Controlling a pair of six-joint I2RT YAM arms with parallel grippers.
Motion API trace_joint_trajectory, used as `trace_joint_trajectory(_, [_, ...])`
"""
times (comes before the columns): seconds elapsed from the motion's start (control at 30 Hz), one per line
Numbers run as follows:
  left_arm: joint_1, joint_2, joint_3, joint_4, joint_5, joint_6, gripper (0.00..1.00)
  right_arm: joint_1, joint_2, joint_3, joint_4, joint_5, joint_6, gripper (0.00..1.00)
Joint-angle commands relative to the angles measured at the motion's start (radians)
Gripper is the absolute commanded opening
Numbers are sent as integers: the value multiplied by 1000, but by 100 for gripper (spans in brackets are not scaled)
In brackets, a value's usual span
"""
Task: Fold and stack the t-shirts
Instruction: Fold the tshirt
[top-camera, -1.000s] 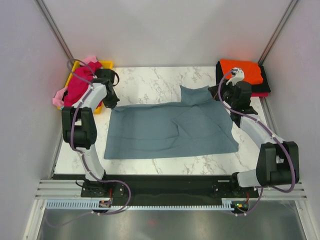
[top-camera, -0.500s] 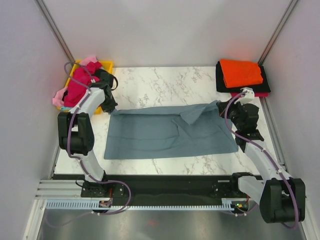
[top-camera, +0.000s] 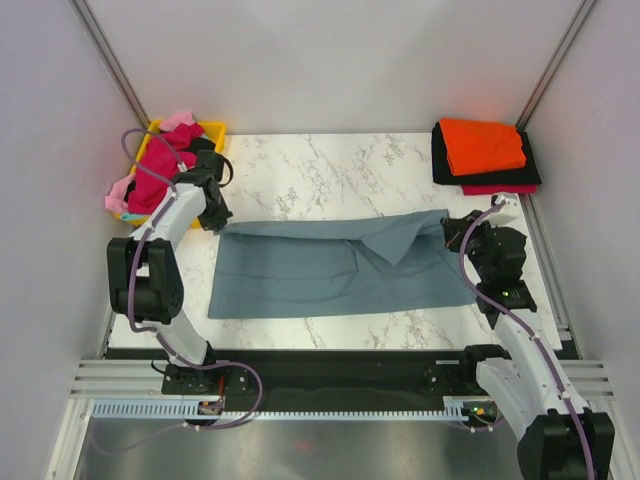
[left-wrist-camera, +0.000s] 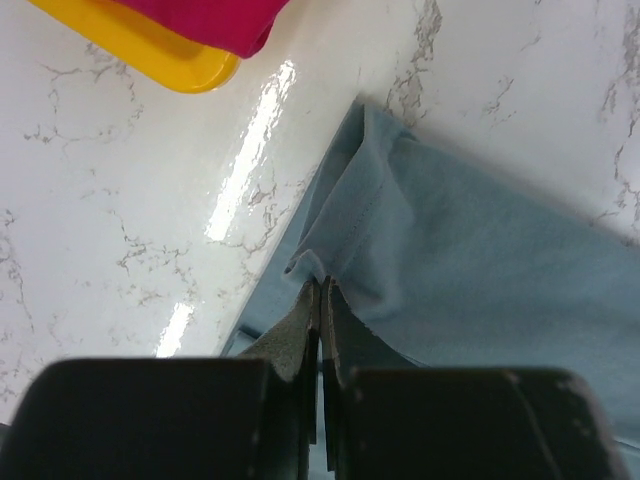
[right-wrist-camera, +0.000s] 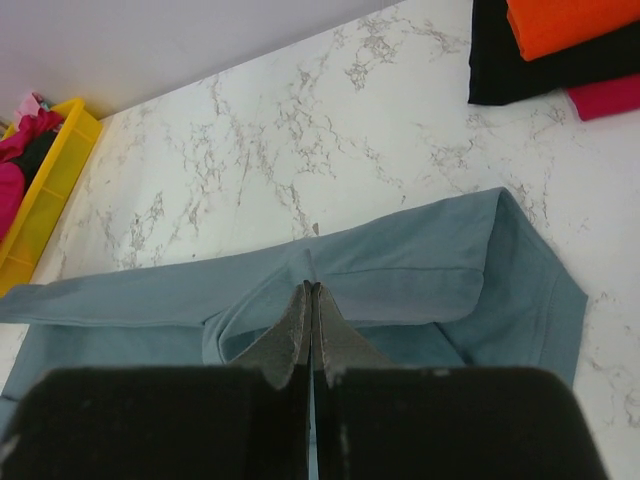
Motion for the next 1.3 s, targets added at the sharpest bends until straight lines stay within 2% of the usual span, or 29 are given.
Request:
trace_joint_trajectory(0.0, [-6, -77, -30, 2, -29, 26, 2, -2, -50, -4, -53, 15, 15, 0])
trace_joint_trajectory(0.17, [-12, -138, -111, -8, -20, 17, 2, -2, -133, -27, -151, 75, 38, 0])
trace_joint_trajectory(0.23, [-11, -176, -143, -33, -28, 0, 3, -2, -185, -50, -245, 142, 92, 1])
trace_joint_trajectory(0.27, [-11, -192, -181, -40, -41, -6, 9, -2, -211, -68, -279, 156, 110, 19])
trace_joint_trajectory(0.3, [-11, -213, -200, -47, -34, -9, 18, -2, -237, -82, -312, 258, 185, 34])
trace_joint_trajectory(0.33, [-11, -235, -220, -47, -19, -8, 31, -2, -293, -91, -388, 300, 220, 54])
trace_joint_trajectory(0.37, [-11, -278, -252, -47, 7, -8, 51, -2, -321, -99, -414, 332, 248, 72])
trace_joint_trajectory(0.47, [-12, -336, -265, -47, 6, 9, 61, -2, -421, -125, -433, 380, 310, 80])
trace_joint_trajectory(0.53, [-9, -342, -242, -56, -9, 33, 62, -2, -429, -119, -424, 412, 313, 81])
trace_joint_trajectory(0.6, [-11, -330, -205, -56, -9, 52, 60, -2, -364, -88, -404, 391, 284, 79])
trace_joint_trajectory(0.67, [-14, -310, -176, -54, 7, 60, 59, -2, -284, -67, -312, 256, 230, 76])
trace_joint_trajectory(0.77, [-52, -241, -150, -36, 9, 49, 57, 6, -51, -4, -275, 116, 218, 75])
trace_joint_trajectory(0.8, [-69, -202, -144, -30, 6, 44, 57, 10, 70, 14, -280, 97, 215, 73])
trace_joint_trajectory(0.87, [-123, -149, -111, -28, -17, 29, 56, 35, 173, 60, -269, 70, 199, 73])
trace_joint_trajectory(0.9, [-137, -94, -99, -28, -22, 17, 56, 62, 265, 82, -290, 84, 196, 73])
trace_joint_trajectory(1.03, [-178, 50, -10, -28, -17, -11, 56, 111, 447, 160, -317, 141, 188, 77])
trace_joint_trajectory(1.23, [-189, 210, 31, -30, -12, -34, 54, 127, 743, 304, -292, 92, 169, 80])
trace_joint_trajectory(1.27, [-190, 220, 28, -30, -5, -42, 54, 127, 833, 335, -294, 89, 164, 80])
